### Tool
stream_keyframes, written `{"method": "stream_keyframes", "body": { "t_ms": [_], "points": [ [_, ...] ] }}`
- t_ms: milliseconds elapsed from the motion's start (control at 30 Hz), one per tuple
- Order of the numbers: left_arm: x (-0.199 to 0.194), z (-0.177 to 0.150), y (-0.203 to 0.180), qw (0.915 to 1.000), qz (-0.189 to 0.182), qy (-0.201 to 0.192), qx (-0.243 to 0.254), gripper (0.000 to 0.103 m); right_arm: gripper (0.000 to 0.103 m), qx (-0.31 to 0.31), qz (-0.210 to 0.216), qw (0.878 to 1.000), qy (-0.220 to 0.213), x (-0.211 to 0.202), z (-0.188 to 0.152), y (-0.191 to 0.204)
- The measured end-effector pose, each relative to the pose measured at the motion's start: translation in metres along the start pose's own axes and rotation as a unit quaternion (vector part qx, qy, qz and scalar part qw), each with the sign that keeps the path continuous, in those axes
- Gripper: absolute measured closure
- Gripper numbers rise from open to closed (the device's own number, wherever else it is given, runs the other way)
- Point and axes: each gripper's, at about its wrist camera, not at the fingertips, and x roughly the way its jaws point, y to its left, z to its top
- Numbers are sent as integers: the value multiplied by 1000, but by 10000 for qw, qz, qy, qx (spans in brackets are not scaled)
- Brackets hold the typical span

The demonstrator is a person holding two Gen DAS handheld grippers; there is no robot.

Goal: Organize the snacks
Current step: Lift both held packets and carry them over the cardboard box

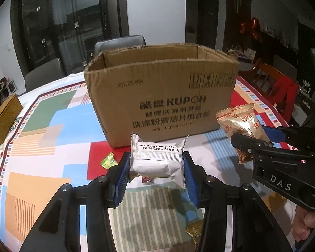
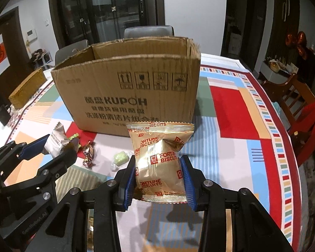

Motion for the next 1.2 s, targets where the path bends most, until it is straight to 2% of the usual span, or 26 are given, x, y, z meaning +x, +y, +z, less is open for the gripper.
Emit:
{"method": "stream_keyframes", "body": {
  "t_ms": [1200],
  "points": [
    [-33, 68, 25, 9973, 70, -718, -116, 56, 62, -60, -97, 9973, -726, -50, 61, 3]
  ]
}}
